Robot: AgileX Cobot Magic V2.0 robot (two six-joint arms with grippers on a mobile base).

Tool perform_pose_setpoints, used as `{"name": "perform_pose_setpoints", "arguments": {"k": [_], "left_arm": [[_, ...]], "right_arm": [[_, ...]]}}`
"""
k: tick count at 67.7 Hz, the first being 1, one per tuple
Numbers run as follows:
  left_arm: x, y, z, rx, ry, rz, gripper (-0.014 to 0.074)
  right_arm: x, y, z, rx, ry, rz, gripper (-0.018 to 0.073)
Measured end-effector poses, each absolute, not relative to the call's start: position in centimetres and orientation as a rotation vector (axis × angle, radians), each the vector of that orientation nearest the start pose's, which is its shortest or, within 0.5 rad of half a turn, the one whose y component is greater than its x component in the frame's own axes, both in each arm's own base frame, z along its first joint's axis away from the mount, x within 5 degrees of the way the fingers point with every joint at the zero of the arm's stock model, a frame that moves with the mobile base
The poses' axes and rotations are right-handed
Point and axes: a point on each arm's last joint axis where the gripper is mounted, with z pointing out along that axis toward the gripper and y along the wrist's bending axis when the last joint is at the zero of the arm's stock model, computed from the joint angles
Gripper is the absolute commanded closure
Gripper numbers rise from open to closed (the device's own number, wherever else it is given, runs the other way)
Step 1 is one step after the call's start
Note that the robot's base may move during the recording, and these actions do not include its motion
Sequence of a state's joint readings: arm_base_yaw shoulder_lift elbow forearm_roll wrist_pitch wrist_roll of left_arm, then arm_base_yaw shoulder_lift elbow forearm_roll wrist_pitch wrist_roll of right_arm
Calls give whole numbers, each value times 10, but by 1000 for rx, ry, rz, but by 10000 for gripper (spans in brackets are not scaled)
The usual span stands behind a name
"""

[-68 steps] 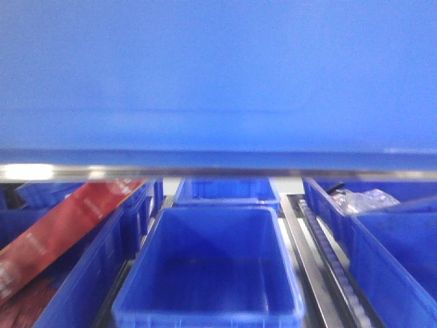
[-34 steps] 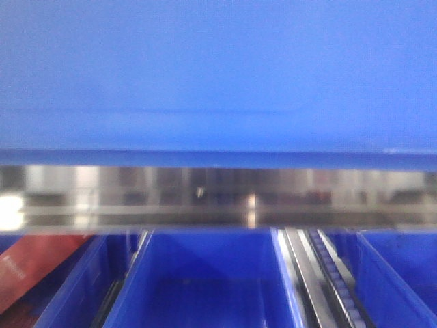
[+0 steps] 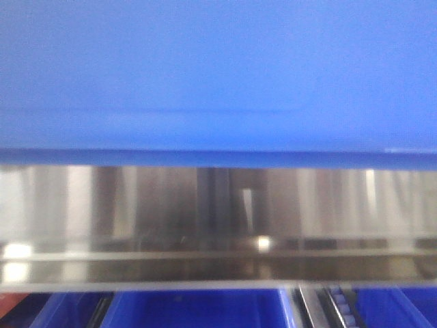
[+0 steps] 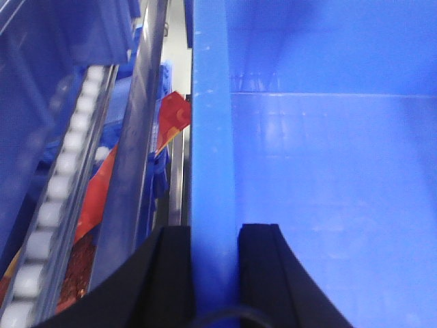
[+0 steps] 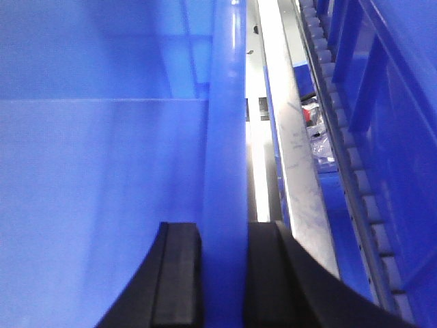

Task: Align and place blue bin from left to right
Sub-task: 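Move the held blue bin over the rack's steel front rail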

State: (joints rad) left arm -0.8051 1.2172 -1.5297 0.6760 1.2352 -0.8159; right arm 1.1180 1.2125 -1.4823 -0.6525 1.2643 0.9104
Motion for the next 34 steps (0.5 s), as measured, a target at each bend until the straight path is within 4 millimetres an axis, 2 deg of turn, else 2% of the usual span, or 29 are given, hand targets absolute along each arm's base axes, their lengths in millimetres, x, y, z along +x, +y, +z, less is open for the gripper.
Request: {"name": "perform_pose_setpoints", "arguments": {"k": [34], "left_arm": [[187,-117,469,-38,2153,-42,707]], "right_arm": [[141,170,454,-211,2220,231,638]]}}
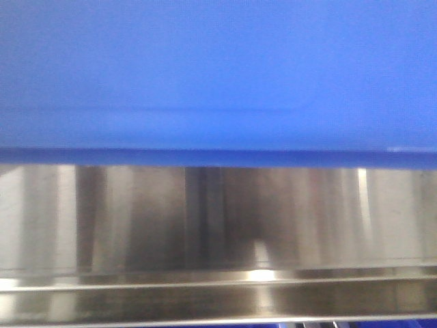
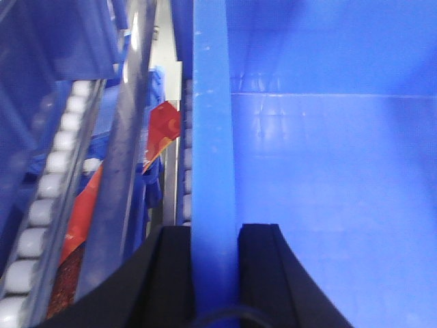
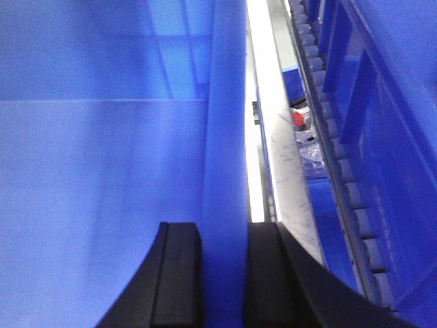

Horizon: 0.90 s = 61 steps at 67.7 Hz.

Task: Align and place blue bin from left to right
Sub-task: 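Move the held blue bin over the rack's steel front rail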

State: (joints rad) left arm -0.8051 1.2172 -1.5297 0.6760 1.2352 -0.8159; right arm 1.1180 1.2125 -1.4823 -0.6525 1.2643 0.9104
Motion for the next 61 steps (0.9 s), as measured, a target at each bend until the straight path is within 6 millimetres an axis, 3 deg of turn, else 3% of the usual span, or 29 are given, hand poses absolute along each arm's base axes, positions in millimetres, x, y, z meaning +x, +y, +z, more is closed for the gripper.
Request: {"name": "perform_pose_setpoints", "arguments": {"k": [61], "left_arm": [[187,-117,469,-38,2153,-42,707]], "right_arm": [[141,170,454,-211,2220,231,638]]}}
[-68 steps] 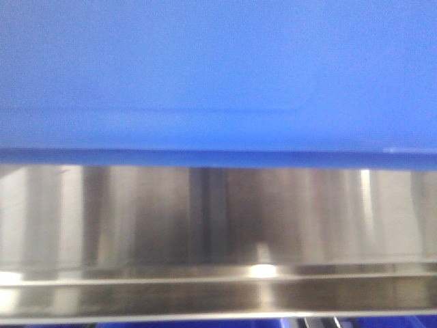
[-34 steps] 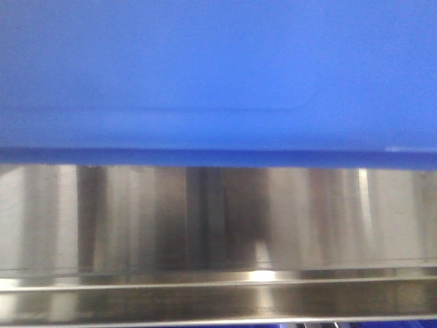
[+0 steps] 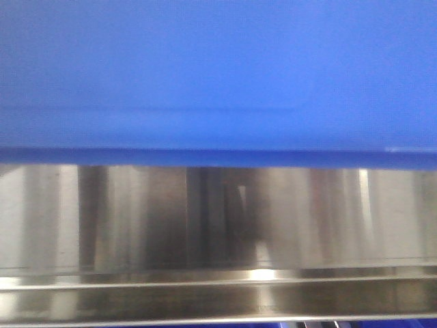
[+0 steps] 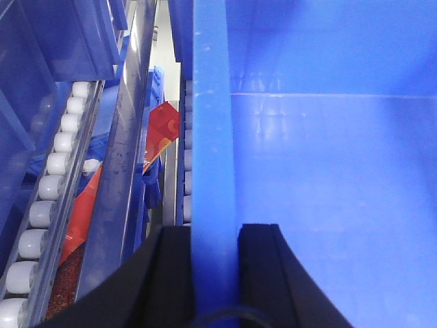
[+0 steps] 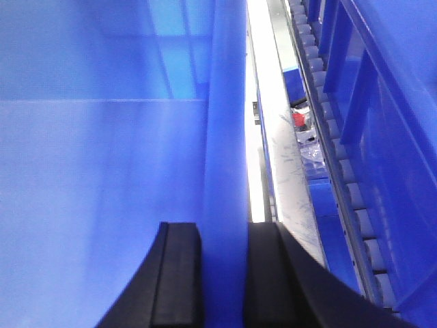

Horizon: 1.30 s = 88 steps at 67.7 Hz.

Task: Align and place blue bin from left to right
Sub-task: 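Move the held blue bin over the rack's steel front rail, then lower the blue bin with both grippers into the rack slot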

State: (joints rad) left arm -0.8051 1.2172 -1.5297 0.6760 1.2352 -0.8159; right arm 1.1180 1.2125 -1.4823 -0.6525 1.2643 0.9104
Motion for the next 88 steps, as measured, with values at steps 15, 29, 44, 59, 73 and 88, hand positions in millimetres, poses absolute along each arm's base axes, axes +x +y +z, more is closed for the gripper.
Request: {"name": "perform_pose_setpoints", "arguments": {"k": [15,29,44,59,73,88], "left_arm": [[187,-117,469,-38,2153,-42,707],[193,-115,467,-48,2159,-16,707],[226,-107,456,-39,2234,33,707],[263,-93,448,-45,2233,-17,707],[290,-87,432,-42,2272,-48,707],[308,-93,418,-26,2285,-65,707]], "right_arm": [[141,170,454,-211,2220,231,638],[150,180,450,-201,2242,212,636],[189,207,444,-150,2267,196,636],[224,222,429,-142,2304,224,637],[252,226,414,-134,2303,250,637],[270,223,405,-119,2314,254,637]]}}
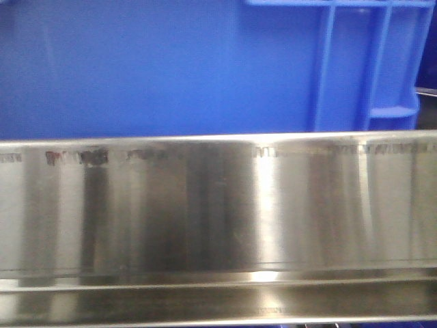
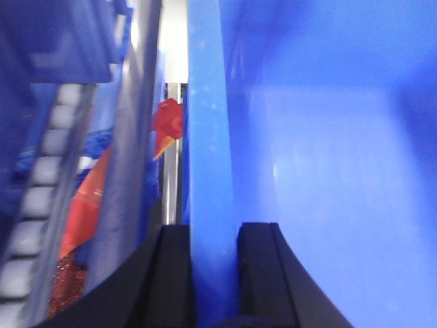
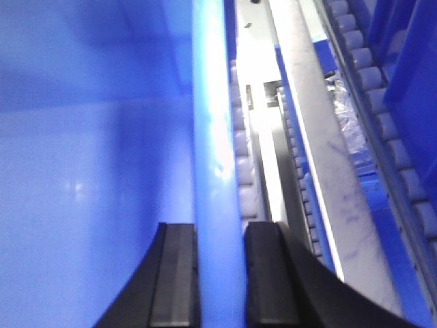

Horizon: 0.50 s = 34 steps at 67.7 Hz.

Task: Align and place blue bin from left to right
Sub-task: 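Lower the blue bin with both grippers into the rack slot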

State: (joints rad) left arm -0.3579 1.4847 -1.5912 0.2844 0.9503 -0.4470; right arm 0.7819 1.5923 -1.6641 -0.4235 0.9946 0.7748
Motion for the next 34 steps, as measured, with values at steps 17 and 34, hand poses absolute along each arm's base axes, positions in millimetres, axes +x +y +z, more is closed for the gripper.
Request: {"name": "perform_pose_setpoints", "arguments": {"k": [17,34], "left_arm": [[322,-98,404,-17,2313,-58,707],[323,-97,403,-19,2313,-50,646]], "right_arm": [[277,226,395,-121,2340,220,637],[282,230,387,-182,2350,183,626]]}}
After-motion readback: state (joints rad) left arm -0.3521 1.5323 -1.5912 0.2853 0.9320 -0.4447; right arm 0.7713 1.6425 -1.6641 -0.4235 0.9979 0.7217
